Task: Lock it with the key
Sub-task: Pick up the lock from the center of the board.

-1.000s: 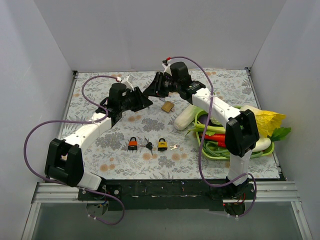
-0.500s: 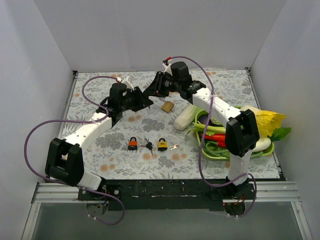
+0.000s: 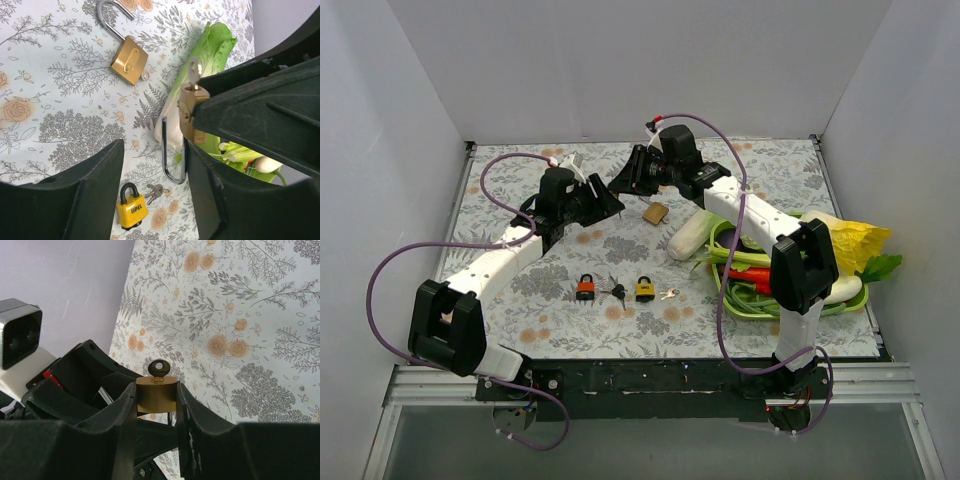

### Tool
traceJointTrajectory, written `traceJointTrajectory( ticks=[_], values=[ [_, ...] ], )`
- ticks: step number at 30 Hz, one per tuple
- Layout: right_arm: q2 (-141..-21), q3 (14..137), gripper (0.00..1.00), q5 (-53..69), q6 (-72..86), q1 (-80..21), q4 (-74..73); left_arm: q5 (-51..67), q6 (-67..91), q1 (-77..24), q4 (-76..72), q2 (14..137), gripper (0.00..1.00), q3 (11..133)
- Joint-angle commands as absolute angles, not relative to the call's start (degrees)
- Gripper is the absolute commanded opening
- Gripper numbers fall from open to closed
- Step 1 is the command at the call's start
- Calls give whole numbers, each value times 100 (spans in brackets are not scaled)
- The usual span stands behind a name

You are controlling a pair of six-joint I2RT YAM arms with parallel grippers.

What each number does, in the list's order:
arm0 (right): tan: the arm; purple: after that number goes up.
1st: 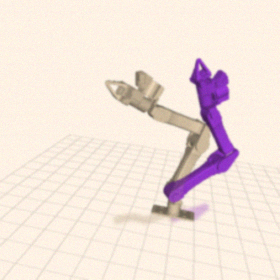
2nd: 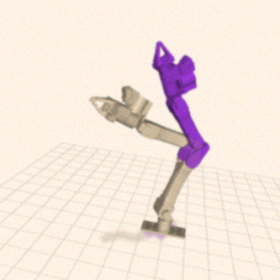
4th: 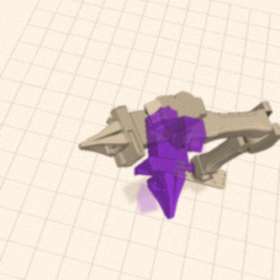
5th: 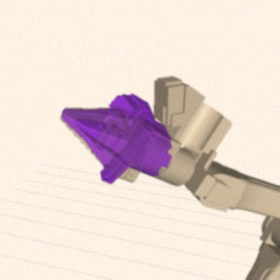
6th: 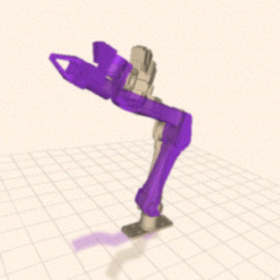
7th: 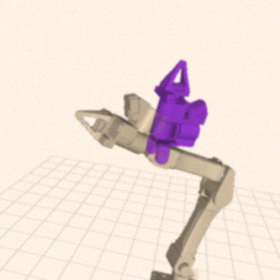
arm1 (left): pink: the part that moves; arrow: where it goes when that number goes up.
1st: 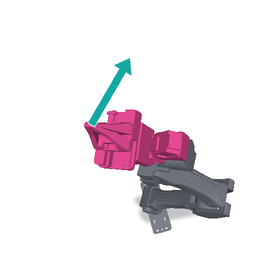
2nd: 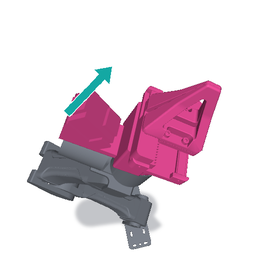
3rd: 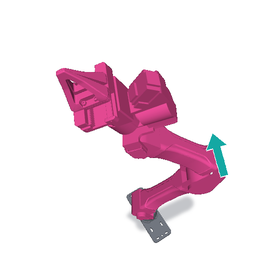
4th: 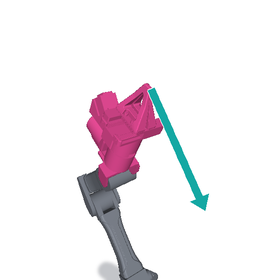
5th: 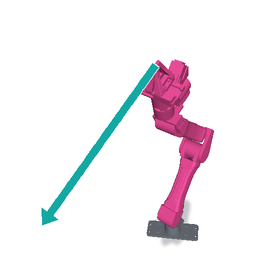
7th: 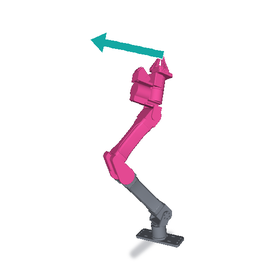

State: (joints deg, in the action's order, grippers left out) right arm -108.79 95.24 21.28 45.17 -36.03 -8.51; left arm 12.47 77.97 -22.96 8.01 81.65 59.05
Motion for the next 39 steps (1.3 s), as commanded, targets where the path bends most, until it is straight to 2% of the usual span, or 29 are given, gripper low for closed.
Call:
traceJointTrajectory(
  ticks=[1,8,12,23,25,26,28,35,38,39],
  values=[
    [-10643,9791,1,1934,4421,-3621,-896,1028,7699,-2408,958,7892,49,6152],
    [-10670,9773,1,1995,4491,-3656,-835,1187,7804,-2566,835,8015,36,6135],
    [-10652,9756,1,2021,4552,-3674,-809,1125,7875,-2566,835,8121,26,6178],
    [-10679,9685,1,2039,4676,-3726,-686,1134,8059,-2575,861,8420,28,6320],
    [-10679,9694,1,2039,4676,-3718,-686,1142,8068,-2575,870,8402,20,6319],
    [-10670,9686,1,2048,4667,-3726,-694,1151,8077,-2575,870,8411,11,6311],
    [-10679,9668,1,2057,4676,-3718,-686,1186,8077,-2566,870,8394,2,6302],
    [-10617,9492,1,2284,4614,-3692,-528,1309,7919,-2566,852,8201,0,6293],
    [-10591,9448,33,2513,4606,-3595,-413,1362,7682,-2566,975,8017,0,6267],
    [-10582,9483,47,2540,4579,-3560,-422,1397,7447,-2566,1080,7955,0,6267]
  ],
)
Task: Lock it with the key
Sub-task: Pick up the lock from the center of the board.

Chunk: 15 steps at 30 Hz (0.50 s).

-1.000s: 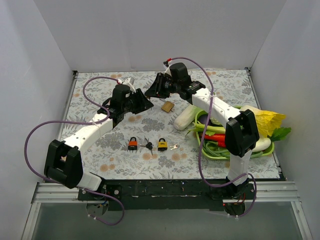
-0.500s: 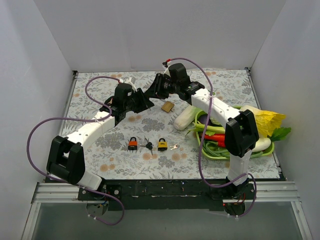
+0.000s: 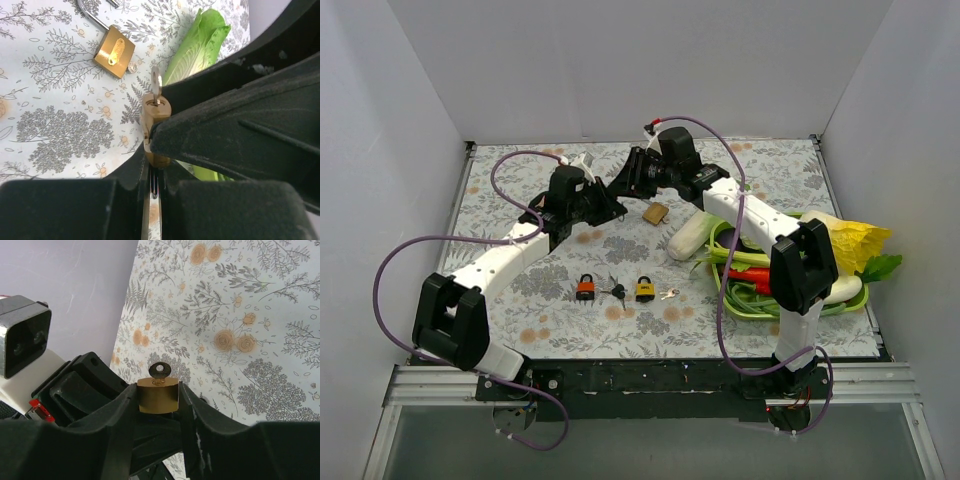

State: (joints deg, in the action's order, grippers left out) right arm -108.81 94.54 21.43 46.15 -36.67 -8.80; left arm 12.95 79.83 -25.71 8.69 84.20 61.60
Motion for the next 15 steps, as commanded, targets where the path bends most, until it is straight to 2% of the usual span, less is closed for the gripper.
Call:
traceJointTrajectory(
  ticks=[1,3,4,10,15],
  values=[
    [-10565,9501,54,2566,4501,-3507,-465,1458,7331,-2566,1142,7893,0,6240],
    [-10486,9518,74,2654,4395,-3297,-510,1730,7015,-2549,1282,7648,0,6188],
    [-10451,9519,76,2689,4264,-3226,-527,1818,6640,-2558,1335,7559,0,6118],
    [-10029,9413,83,3102,3228,-2708,-809,2846,5014,-2514,1897,7040,0,6091],
    [-9405,8905,85,4147,1614,-2435,-677,3611,3571,-2496,3090,7093,0,6696]
  ],
)
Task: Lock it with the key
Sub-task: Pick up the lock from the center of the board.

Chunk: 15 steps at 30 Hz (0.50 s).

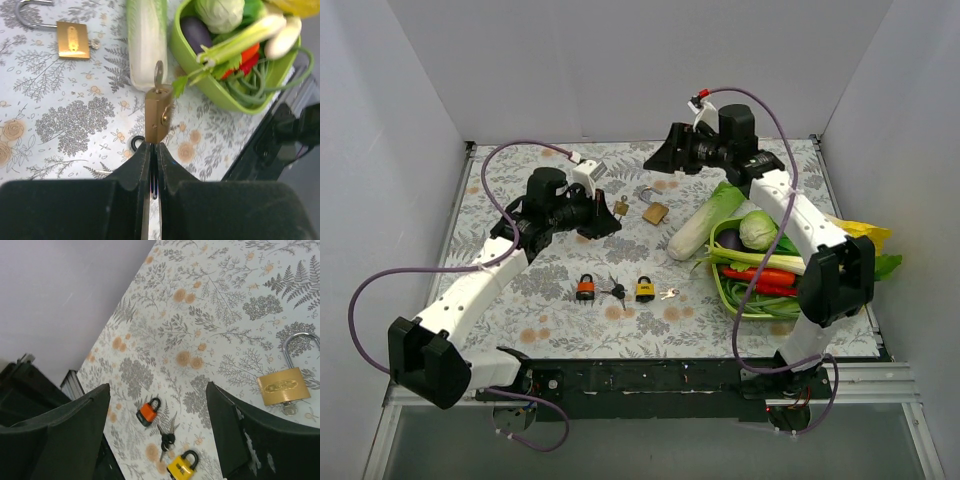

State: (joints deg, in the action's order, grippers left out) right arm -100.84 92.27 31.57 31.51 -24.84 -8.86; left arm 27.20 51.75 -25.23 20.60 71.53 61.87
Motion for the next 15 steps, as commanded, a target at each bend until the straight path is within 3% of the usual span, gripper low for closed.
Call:
traceJointTrajectory(
  ticks=[1,7,15],
  values=[
    [-9274,8799,85,4227,1374,-2426,-659,3908,3281,-2487,3285,7119,0,6802],
    [-8210,7814,91,5254,-1040,-2399,-1008,4491,1654,-2487,4604,7417,0,7540],
    [-7515,7304,90,5977,-2503,-2803,-1625,5263,361,-2505,5545,7673,0,7936]
  ],
)
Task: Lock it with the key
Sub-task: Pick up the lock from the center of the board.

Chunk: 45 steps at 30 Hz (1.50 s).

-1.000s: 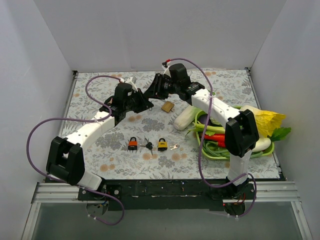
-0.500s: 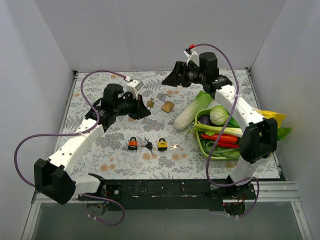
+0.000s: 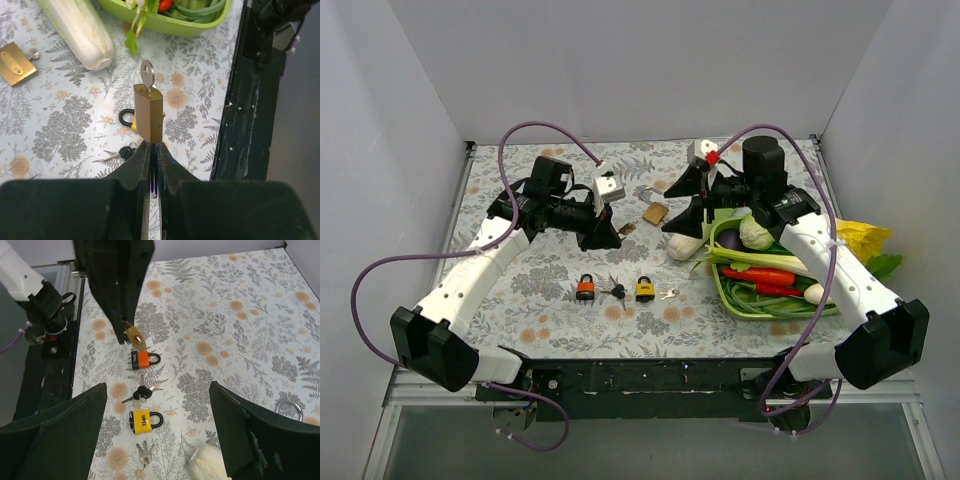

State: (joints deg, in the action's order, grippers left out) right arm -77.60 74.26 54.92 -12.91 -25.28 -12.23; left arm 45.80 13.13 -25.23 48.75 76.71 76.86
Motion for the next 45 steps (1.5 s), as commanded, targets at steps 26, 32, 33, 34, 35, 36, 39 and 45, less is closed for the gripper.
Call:
traceJointTrajectory(
  ticks=[26,32,33,34,35,36,39,45],
  values=[
    [-7928,7348,70,5133,-2918,-4210,-1538,5563,-229,-2962,5906,7752,0,8156],
    [-7875,7339,71,5045,-2935,-4210,-1512,5537,-281,-2971,5985,7761,0,8095],
    [-7849,7339,70,5036,-2988,-4210,-1529,5537,-273,-2962,5985,7761,0,8086],
    [-7831,7348,68,5036,-3032,-4210,-1616,5537,-264,-2971,5968,7752,0,8095],
    [-7814,7330,65,5027,-3067,-4210,-1635,5528,-246,-2971,5950,7752,0,8095],
    [-7813,7295,58,5019,-3085,-4210,-1643,5537,-229,-2962,5924,7743,0,8095],
    [-7813,7260,43,5001,-3138,-4210,-1679,5581,-193,-2971,5897,7778,0,8121],
    [-7857,7356,24,5010,-3190,-4201,-1810,5450,-211,-2971,5898,7778,0,8077]
  ],
)
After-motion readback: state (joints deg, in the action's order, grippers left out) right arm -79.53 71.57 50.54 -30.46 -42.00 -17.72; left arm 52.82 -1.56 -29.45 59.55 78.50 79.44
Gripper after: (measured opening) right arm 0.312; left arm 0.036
